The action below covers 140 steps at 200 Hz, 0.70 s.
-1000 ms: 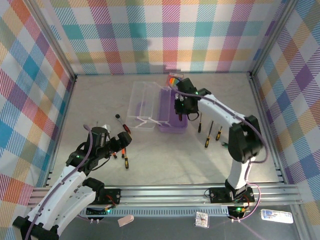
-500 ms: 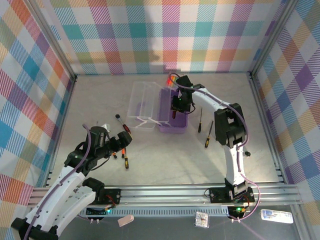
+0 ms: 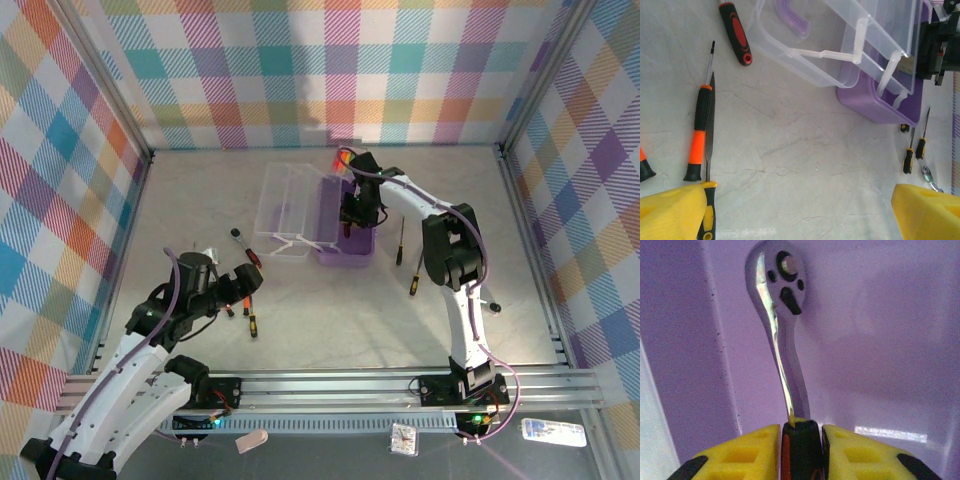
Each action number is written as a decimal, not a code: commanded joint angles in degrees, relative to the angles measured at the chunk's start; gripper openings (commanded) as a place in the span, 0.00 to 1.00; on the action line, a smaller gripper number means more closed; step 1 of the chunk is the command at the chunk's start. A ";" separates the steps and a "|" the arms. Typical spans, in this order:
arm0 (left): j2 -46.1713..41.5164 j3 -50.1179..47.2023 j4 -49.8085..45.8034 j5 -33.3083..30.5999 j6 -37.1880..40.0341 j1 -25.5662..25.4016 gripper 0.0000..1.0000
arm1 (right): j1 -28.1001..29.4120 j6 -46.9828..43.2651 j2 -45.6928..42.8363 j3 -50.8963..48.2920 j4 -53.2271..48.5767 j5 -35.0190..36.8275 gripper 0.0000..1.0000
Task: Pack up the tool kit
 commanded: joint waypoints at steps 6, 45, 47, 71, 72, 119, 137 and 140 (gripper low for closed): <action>-0.47 1.87 -2.11 -0.87 1.61 -0.40 0.95 | 0.04 0.45 -0.54 2.50 -1.77 -2.08 0.28; -0.47 1.74 -1.89 -0.13 1.17 -0.40 0.95 | 0.04 -0.22 -5.71 1.35 -1.59 -2.48 0.28; -0.47 1.76 -1.89 -0.15 1.16 -0.40 0.95 | 0.04 -0.27 -6.11 1.27 -1.59 -2.40 0.28; -0.58 1.72 -0.92 0.71 0.56 -0.42 0.95 | 0.04 -1.69 -11.69 -0.63 -2.29 1.20 0.29; -0.57 1.70 -0.84 0.73 0.55 -0.45 0.95 | 0.04 -1.75 -11.95 -0.75 -2.37 1.45 0.29; 0.94 -2.22 9.28 6.01 -0.47 -2.54 0.92 | -0.12 -8.35 -29.89 -19.26 -1.63 14.28 0.30; 2.55 -3.65 14.72 6.55 -0.58 -5.90 0.92 | -1.75 -8.23 -40.06 -33.81 0.40 19.35 0.35; 2.98 -3.80 15.45 6.51 -0.55 -6.60 0.91 | -2.28 -7.96 -41.83 -36.94 0.68 19.55 0.36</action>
